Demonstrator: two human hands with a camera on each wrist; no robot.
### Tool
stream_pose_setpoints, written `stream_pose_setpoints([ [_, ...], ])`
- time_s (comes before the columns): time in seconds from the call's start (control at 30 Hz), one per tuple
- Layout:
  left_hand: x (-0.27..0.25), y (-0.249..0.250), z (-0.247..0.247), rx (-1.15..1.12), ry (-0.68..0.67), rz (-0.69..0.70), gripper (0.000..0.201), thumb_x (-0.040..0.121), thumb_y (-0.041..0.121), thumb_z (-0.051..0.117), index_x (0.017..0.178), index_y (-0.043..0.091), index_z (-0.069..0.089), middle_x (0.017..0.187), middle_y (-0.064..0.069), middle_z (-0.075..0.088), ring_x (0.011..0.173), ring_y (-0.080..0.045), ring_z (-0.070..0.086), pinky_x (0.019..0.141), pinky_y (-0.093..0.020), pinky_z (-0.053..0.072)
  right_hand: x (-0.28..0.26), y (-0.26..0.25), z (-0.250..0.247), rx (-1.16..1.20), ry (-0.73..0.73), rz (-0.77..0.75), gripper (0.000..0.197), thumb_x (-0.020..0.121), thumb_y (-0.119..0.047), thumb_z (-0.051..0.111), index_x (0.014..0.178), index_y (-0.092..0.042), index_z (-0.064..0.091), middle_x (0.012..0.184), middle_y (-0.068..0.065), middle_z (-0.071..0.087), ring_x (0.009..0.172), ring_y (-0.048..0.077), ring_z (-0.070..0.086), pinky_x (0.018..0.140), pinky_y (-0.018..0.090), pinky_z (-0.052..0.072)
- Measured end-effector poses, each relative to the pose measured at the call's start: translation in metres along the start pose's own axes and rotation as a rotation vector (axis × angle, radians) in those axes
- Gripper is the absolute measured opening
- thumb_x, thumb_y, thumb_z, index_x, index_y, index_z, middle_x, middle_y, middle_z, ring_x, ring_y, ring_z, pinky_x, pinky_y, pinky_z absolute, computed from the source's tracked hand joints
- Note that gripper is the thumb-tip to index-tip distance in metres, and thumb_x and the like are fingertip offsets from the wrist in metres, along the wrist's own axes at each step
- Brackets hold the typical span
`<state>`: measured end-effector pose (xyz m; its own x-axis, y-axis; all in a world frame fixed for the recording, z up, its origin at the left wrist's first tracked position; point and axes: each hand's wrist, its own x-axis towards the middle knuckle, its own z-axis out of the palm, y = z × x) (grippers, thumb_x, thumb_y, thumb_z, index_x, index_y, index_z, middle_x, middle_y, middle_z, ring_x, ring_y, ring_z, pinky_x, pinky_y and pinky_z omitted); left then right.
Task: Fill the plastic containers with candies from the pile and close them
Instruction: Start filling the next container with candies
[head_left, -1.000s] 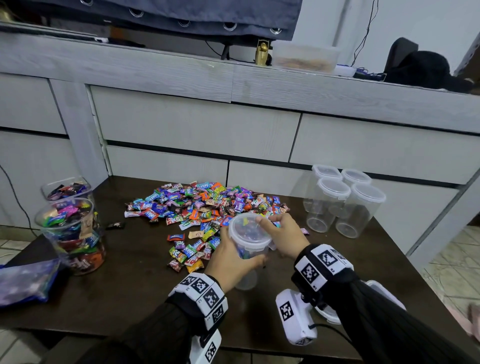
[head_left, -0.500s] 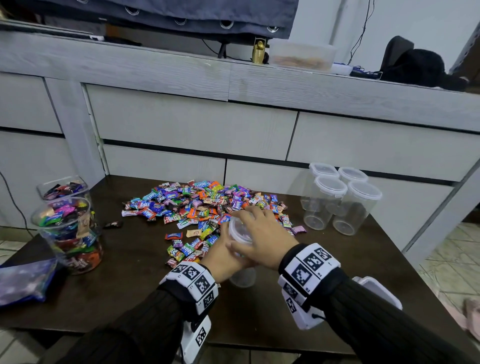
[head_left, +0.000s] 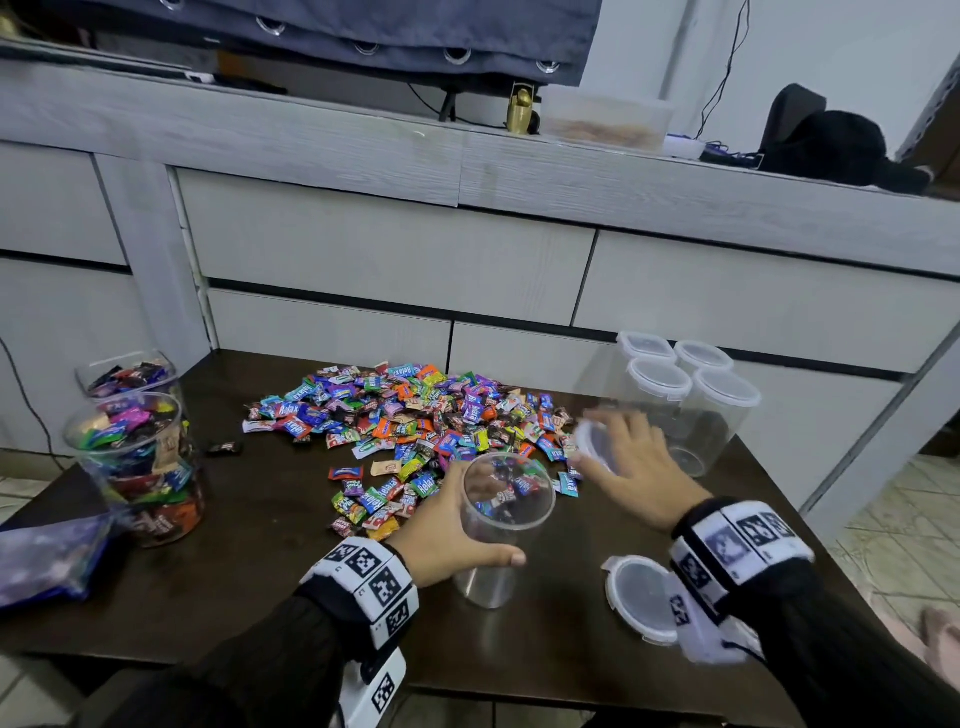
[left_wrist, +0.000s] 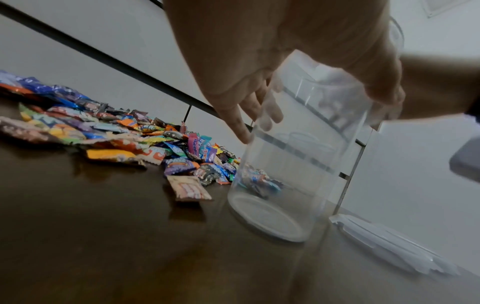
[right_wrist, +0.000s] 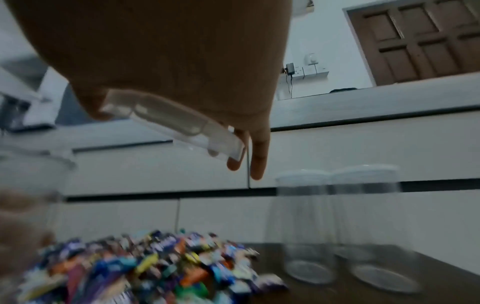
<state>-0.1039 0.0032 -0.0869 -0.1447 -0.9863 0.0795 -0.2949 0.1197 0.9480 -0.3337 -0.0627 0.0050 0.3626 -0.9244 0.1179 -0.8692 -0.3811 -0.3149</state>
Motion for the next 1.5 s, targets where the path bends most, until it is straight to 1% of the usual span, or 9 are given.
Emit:
stream_pose_setpoints([
  [0.23,-0.011,0.001,0.004,-0.029,-0.073,0.007,0.105,0.043,0.064,0.089,0.129,0.039,0.035,0.132,0.014,0.055,0.125,0.006,0.05,0.114,-0.036,0.038,-0.051,0.062,0.049,-0.288,-0.44,0.151,0.083,0.073,-0.066,0.062,0.136,-0.025,0.027,0.132,0.005,0.03,0.123,0.028,0.037,0.101,0.041,0.04],
  [0.37,-0.015,0.001,0.001,-0.1,-0.133,0.043,0.119,0.04,0.076,0.08,0.14,0.035,0.03,0.144,0.013,0.046,0.135,0.003,0.04,0.116,-0.032,0.032,-0.059,0.072,0.064,-0.232,-0.455,0.183,0.086,0.078,-0.066,0.058,0.145,-0.028,0.02,0.149,0.006,0.024,0.135,0.031,0.029,0.109,0.042,0.033],
  [0.5,-0.019,0.004,-0.014,-0.197,0.012,0.003,0.11,0.046,0.097,0.053,0.135,0.036,0.037,0.141,0.019,0.046,0.13,0.005,0.044,0.108,-0.023,0.034,-0.053,0.068,0.065,-0.211,-0.354,0.174,0.09,0.081,-0.071,0.047,0.151,-0.029,0.007,0.16,0.001,-0.004,0.148,0.025,0.0,0.116,0.048,0.018],
  [0.6,-0.021,-0.002,-0.039,0.205,0.188,-0.04,0.095,0.068,0.094,0.029,0.141,0.034,0.034,0.149,0.014,0.04,0.142,-0.005,0.032,0.115,-0.031,0.028,-0.039,0.055,0.067,-0.174,-0.266,0.099,0.098,0.079,-0.076,0.039,0.152,-0.024,0.0,0.16,0.004,-0.012,0.148,0.025,-0.008,0.119,0.046,0.012],
  [0.73,-0.018,-0.021,-0.062,0.98,-0.012,-0.355,0.111,0.074,0.088,0.03,0.156,0.02,-0.003,0.164,-0.003,-0.01,0.15,-0.023,-0.016,0.119,-0.051,-0.002,-0.013,0.032,0.081,-0.106,-0.254,0.024,0.102,0.083,-0.065,0.052,0.152,-0.014,-0.005,0.159,0.011,-0.015,0.147,0.029,-0.01,0.12,0.041,0.004],
  [0.97,0.008,-0.058,-0.061,1.231,-0.155,-0.633,0.136,0.059,0.099,0.038,0.151,0.022,-0.025,0.159,-0.013,-0.028,0.146,-0.038,-0.024,0.117,-0.056,-0.008,0.034,0.005,0.11,-0.017,-0.306,0.247,0.117,0.074,-0.061,0.068,0.151,-0.021,-0.011,0.158,0.005,-0.02,0.146,0.032,-0.014,0.116,0.053,0.009],
  [1.17,0.029,-0.078,-0.06,1.161,-0.145,-0.589,0.122,0.07,0.093,0.032,0.152,0.02,-0.022,0.159,-0.011,-0.028,0.146,-0.035,-0.026,0.118,-0.051,-0.01,0.06,0.004,0.123,-0.008,-0.269,0.426,0.117,0.075,-0.063,0.067,0.152,-0.016,-0.008,0.159,0.011,-0.012,0.146,0.034,-0.008,0.117,0.052,0.01],
  [1.33,0.057,-0.079,-0.061,1.075,-0.194,-0.482,0.12,0.071,0.091,0.026,0.149,0.017,-0.028,0.155,-0.009,-0.037,0.144,-0.034,-0.03,0.117,-0.05,-0.012,0.088,-0.006,0.14,0.032,-0.264,0.408,0.088,0.095,-0.034,0.056,0.151,-0.02,-0.011,0.16,0.01,-0.012,0.147,0.032,-0.008,0.115,0.061,0.008],
  [1.5,0.082,-0.084,-0.062,1.045,-0.203,-0.351,0.121,0.079,0.078,0.05,0.146,0.021,-0.032,0.149,-0.005,-0.045,0.141,-0.032,-0.036,0.117,-0.053,-0.01,0.108,-0.009,0.142,-0.076,-0.265,0.188,0.122,0.073,-0.054,0.074,0.151,-0.018,-0.012,0.16,0.009,-0.009,0.147,0.031,-0.005,0.116,0.053,0.004],
])
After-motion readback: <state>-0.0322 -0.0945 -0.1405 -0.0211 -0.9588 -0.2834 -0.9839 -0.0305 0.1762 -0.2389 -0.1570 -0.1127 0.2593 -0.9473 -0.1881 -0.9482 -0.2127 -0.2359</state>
